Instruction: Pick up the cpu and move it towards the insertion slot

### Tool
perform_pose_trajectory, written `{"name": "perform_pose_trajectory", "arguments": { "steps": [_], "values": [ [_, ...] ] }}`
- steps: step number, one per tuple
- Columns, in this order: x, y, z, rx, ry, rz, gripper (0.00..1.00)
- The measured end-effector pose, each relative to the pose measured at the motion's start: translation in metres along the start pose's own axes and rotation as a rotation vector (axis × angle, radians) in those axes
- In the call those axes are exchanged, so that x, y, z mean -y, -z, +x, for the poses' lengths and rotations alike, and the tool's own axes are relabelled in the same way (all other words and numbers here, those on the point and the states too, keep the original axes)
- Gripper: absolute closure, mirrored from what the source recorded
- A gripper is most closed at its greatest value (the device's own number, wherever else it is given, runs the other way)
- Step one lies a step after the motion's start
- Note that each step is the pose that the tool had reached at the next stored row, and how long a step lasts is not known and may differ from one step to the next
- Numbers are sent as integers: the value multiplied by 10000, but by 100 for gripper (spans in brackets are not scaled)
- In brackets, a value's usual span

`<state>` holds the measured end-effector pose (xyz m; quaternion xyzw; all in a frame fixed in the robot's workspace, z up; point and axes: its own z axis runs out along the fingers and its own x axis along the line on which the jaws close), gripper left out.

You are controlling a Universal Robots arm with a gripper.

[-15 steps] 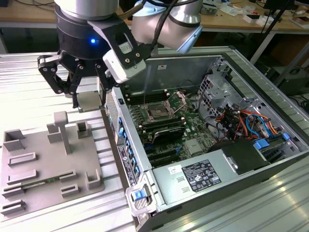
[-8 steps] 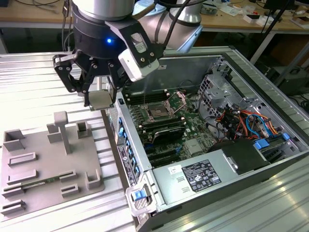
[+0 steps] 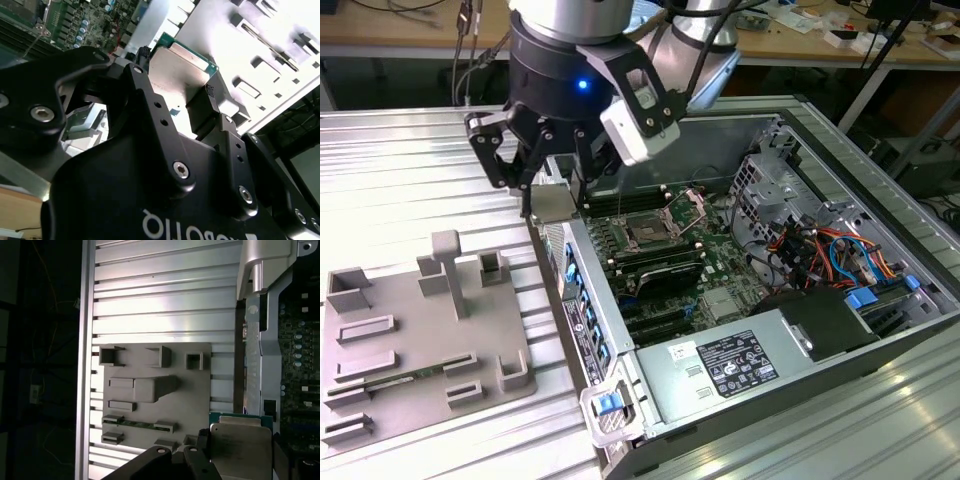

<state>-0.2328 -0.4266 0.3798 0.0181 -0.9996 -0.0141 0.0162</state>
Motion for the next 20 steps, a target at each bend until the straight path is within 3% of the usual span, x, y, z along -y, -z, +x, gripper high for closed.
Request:
{"name": "perform_pose_trajectory", "arguments": {
  "steps": [3, 6, 18, 20],
  "values": [
    [1, 1, -100, 0, -2, 0, 45],
    [2, 3, -277, -1, -2, 0, 45],
    [7, 2, -674, -2, -2, 5, 45],
    [6, 2, -769, -4, 0, 10, 45]
  ]
}}
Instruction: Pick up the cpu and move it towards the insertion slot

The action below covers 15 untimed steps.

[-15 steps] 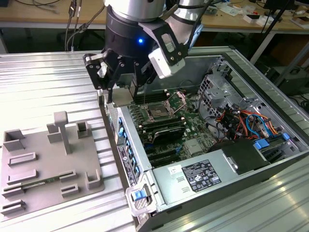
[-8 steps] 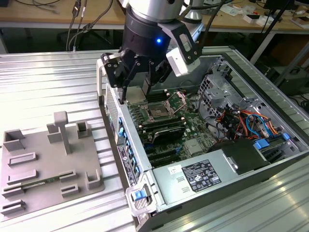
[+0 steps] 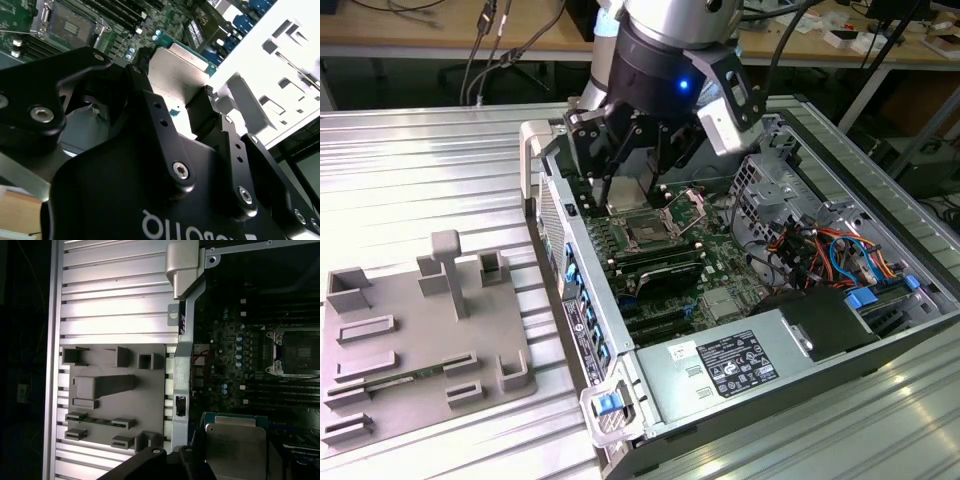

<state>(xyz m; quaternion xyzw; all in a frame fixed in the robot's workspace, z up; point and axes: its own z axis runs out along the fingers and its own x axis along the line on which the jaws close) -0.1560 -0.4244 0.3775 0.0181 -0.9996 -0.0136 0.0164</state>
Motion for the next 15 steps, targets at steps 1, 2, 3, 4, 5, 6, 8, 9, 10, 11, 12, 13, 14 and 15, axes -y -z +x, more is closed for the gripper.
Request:
{"name": "perform_pose_trajectory", "arguments": {
  "steps": [1, 2, 3, 4, 5, 6, 8, 9, 10, 11, 12, 13, 14, 15],
  "values": [
    [0, 0, -29, 0, -1, 2, 45],
    [-1, -1, -97, 1, -3, 5, 45],
    [-1, -1, -143, 1, -1, 7, 45],
    [0, -1, -190, 0, -1, 9, 45],
    [0, -1, -235, 1, -3, 10, 45],
    [0, -1, -262, 1, -2, 13, 45],
    [0, -1, -274, 0, -2, 17, 45],
    [0, -1, -274, 1, -3, 16, 45],
    [0, -1, -275, 1, -3, 17, 45],
    [0, -1, -275, 0, -3, 17, 45],
    [0, -1, -276, 0, -3, 17, 45],
    [0, -1, -276, 0, -2, 17, 45],
    [0, -1, -276, 0, -3, 17, 45],
    [0, -1, -276, 0, -2, 17, 45]
  ]
}}
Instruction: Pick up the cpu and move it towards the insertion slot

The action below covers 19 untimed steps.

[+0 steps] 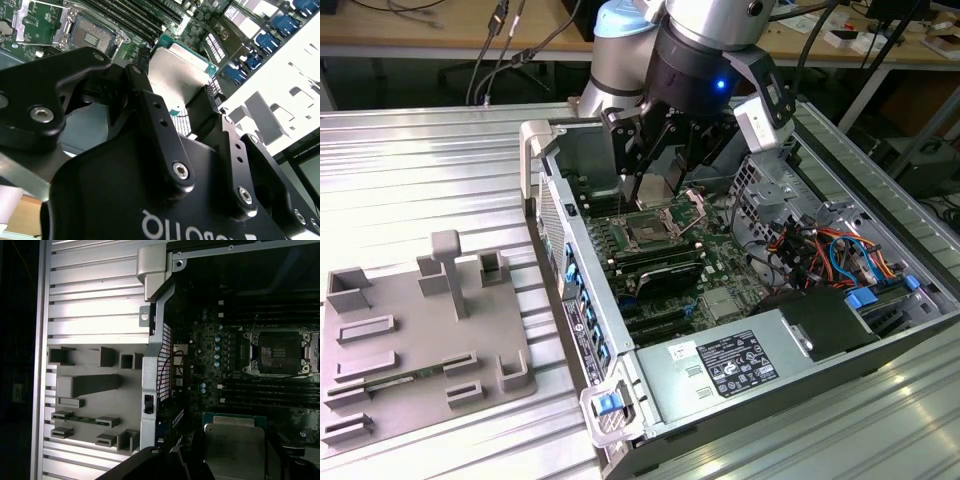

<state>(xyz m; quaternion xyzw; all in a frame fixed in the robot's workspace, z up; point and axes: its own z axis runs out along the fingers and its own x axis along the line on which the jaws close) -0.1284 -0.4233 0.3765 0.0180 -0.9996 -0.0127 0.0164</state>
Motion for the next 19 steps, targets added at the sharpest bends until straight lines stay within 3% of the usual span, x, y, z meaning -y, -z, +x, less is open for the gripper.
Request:
{"name": "perform_pose_trajectory", "arguments": {
  "steps": [4, 8, 11, 13, 15, 19],
  "values": [
    [-11, 0, -7, 0, 1, 0, 45],
    [-98, -6, -49, 1, 1, 1, 45],
    [-172, -23, -152, 0, 0, 2, 45],
    [-234, -47, -329, -1, 0, 3, 45],
    [-268, -65, -435, 1, 0, 1, 45],
    [-311, -99, -547, 4, 1, 2, 45]
  ]
}}
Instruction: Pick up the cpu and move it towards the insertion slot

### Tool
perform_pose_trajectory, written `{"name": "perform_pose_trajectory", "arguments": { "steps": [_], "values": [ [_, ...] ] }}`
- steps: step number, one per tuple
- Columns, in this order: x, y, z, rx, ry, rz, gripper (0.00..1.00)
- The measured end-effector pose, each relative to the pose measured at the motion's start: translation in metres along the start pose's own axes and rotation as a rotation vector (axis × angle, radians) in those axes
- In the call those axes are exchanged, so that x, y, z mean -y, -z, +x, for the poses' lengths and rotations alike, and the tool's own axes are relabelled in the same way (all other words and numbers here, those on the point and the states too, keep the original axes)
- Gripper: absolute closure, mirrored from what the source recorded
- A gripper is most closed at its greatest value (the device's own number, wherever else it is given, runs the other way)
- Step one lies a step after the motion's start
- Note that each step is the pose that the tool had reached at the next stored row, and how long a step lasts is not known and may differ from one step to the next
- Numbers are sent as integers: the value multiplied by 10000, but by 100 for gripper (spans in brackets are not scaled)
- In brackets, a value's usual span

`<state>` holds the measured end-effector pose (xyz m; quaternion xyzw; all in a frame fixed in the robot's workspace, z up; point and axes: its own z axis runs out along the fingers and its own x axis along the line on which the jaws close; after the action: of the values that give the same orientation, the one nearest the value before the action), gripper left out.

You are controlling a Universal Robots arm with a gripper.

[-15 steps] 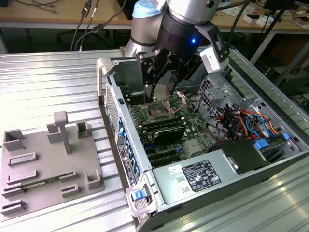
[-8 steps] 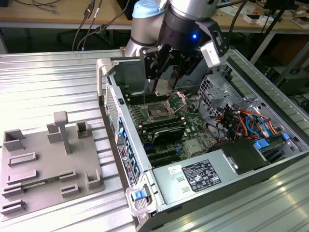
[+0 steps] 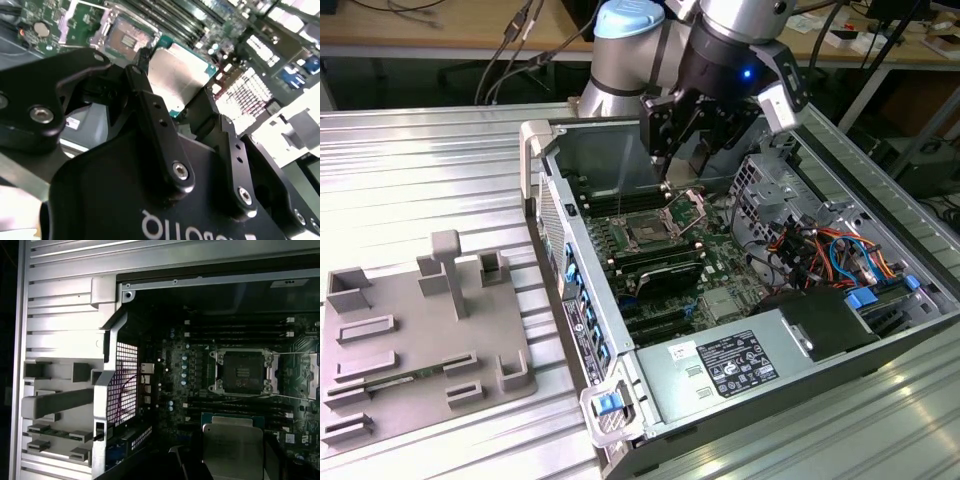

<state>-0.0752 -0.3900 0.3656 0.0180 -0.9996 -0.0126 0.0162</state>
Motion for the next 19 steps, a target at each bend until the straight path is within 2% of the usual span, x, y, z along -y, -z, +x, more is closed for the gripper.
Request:
{"name": "perform_pose_trajectory", "arguments": {
  "steps": [2, 4, 6, 9, 13, 16, 19],
  "values": [
    [-8, -28, -59, 4, -1, 1, 45],
    [-94, -58, -154, 2, -1, 28, 45],
    [-142, -74, -182, 1, -3, 32, 45],
    [-253, -110, -207, 2, -1, 31, 45],
    [-297, -146, -225, 4, -69, 28, 45],
    [-309, -168, -245, 11, -330, 20, 45],
    [-356, -172, -248, 12, -358, 19, 45]
  ]
}}
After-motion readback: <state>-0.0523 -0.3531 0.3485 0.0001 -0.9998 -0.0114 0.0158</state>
